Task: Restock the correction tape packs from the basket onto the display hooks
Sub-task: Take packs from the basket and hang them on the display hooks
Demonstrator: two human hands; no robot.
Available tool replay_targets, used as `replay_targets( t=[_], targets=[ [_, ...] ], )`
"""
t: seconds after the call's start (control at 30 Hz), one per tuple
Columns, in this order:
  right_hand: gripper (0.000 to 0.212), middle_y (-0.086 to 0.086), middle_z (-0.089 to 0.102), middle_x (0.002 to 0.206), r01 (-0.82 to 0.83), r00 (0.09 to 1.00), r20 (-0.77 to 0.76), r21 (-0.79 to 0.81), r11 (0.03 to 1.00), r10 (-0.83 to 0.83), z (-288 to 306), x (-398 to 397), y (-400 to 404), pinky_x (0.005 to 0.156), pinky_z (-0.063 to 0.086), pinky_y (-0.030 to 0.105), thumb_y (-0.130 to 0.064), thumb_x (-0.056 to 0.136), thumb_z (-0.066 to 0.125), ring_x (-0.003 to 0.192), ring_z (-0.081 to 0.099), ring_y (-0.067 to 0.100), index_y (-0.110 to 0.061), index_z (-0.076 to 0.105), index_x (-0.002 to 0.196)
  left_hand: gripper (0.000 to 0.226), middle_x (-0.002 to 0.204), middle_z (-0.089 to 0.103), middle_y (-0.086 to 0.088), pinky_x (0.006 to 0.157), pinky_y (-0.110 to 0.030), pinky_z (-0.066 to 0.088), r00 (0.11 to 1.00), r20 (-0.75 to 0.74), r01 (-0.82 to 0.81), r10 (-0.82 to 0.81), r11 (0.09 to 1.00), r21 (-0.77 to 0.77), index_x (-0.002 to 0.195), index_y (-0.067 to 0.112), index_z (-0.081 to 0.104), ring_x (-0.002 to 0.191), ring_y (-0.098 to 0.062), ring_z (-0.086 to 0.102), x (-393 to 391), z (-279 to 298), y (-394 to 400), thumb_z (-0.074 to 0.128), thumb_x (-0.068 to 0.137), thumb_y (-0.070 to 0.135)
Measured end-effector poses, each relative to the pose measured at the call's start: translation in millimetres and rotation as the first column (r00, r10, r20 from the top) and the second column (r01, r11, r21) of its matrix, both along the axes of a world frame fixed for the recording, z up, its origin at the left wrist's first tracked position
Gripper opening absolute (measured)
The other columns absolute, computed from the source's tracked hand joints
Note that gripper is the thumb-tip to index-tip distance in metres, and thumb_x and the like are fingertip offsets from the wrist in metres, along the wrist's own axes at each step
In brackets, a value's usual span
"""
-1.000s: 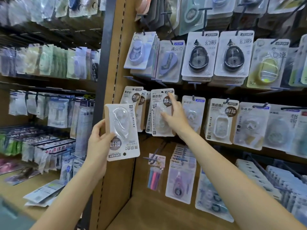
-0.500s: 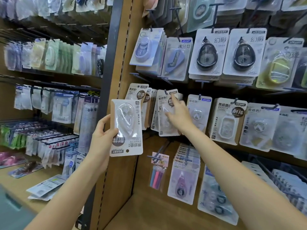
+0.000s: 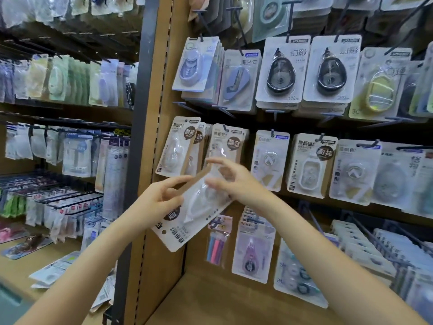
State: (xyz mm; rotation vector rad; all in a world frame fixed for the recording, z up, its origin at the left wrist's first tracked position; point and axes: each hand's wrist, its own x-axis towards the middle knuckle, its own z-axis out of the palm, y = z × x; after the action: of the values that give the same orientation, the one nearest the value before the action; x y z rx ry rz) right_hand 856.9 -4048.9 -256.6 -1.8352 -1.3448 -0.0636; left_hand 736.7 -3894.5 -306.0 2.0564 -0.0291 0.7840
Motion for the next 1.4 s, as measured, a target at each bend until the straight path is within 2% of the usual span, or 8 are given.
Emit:
replay_targets(
  t=[0.1,0.33,0.63,0.8,0.97,1.03,1.17,1.4],
  targets=[
    [0.038,0.003,0.064,0.112,0.008,0.986,-0.168,0.162,0.987,0.019,-14.3,4.6,-27.6,0.085,0.056,0.036,-0.021,0.086,0.065,0.096,0.066,0.017,-0.039,0.053,0.118,0.033,0.086,0.073,-0.001,0.064,-0.030,0.059,1.000,-0.004,-0.011,0.011,0.999,0.045,0.104,0.039,0.057,0.077,-0.015,0.071,5.1,0.5,-8.3,0.057,0.090,0.009],
    [0.013,-0.001,0.068,0.104,0.221,0.941,-0.328,0.390,0.894,-0.089,-24.2,21.7,-75.8,0.094,0.050,0.045,-0.020,0.082,0.068,0.105,0.062,0.017,-0.022,0.068,0.095,0.029,0.091,0.074,-0.003,0.077,-0.034,0.056,0.990,0.116,0.129,-0.084,0.879,-0.460,0.112,0.024,0.057,0.085,-0.019,0.071,31.0,5.7,-33.9,0.059,0.089,0.007],
    [0.084,0.001,0.060,0.119,-0.067,0.978,-0.193,0.067,0.996,0.079,-21.1,7.5,-114.0,0.084,0.055,0.028,-0.002,0.080,0.070,0.098,0.068,0.016,-0.052,0.027,0.132,0.022,0.099,0.068,-0.004,0.063,-0.019,0.056,0.946,0.318,0.139,-0.063,0.965,-0.223,0.094,0.028,0.064,0.077,-0.009,0.067,52.8,51.1,-87.1,0.057,0.090,0.007],
    [0.088,-0.001,0.057,0.124,0.023,0.966,-0.257,0.211,0.977,0.033,-25.1,15.8,-127.8,0.084,0.056,0.033,-0.004,0.082,0.068,0.096,0.069,0.015,-0.051,0.019,0.138,0.052,0.113,0.064,-0.001,0.077,-0.031,0.057,0.958,0.224,0.234,-0.178,0.938,-0.256,0.129,0.036,0.040,0.098,-0.014,0.065,61.6,39.9,-101.8,0.055,0.091,0.006],
    [0.092,0.000,0.061,0.117,0.193,0.939,-0.338,0.350,0.917,-0.068,-27.3,30.8,-134.0,0.085,0.056,0.042,-0.009,0.079,0.072,0.104,0.064,0.018,-0.048,0.017,0.143,0.071,0.106,0.066,-0.001,0.069,-0.032,0.057,0.972,0.035,0.236,-0.234,0.968,-0.087,0.144,0.039,0.022,0.084,-0.021,0.068,62.6,20.4,-126.1,0.054,0.091,0.004],
    [0.089,0.002,0.059,0.120,0.216,0.909,-0.411,0.318,0.923,-0.071,-28.0,35.9,-139.5,0.084,0.056,0.041,-0.006,0.078,0.073,0.105,0.063,0.018,-0.041,0.023,0.143,0.072,0.101,0.070,-0.001,0.078,-0.042,0.053,0.970,-0.012,0.240,-0.242,0.968,-0.074,0.145,0.038,0.021,0.086,-0.033,0.065,67.3,17.7,-130.4,0.053,0.091,0.002],
    [0.079,0.004,0.059,0.125,0.189,0.827,-0.562,0.238,0.953,-0.023,-33.8,42.7,-160.2,0.081,0.056,0.038,-0.001,0.075,0.074,0.106,0.063,0.021,-0.031,0.038,0.139,0.064,0.078,0.071,0.011,0.075,-0.023,0.049,0.948,-0.059,0.310,-0.312,0.950,-0.049,0.139,0.037,0.029,0.073,-0.005,0.063,71.5,13.6,-139.8,0.056,0.090,0.005],
    [0.080,-0.002,0.062,0.119,0.250,0.859,-0.506,0.280,0.927,-0.079,-38.7,48.5,-195.2,0.087,0.055,0.042,-0.002,0.074,0.075,0.107,0.063,0.019,-0.037,0.037,0.135,0.067,0.084,0.071,0.007,0.068,-0.021,0.050,0.924,-0.041,0.380,-0.381,0.925,-0.014,0.133,0.044,0.027,0.073,-0.004,0.066,90.1,8.2,-163.4,0.055,0.090,0.002]
  ],
)
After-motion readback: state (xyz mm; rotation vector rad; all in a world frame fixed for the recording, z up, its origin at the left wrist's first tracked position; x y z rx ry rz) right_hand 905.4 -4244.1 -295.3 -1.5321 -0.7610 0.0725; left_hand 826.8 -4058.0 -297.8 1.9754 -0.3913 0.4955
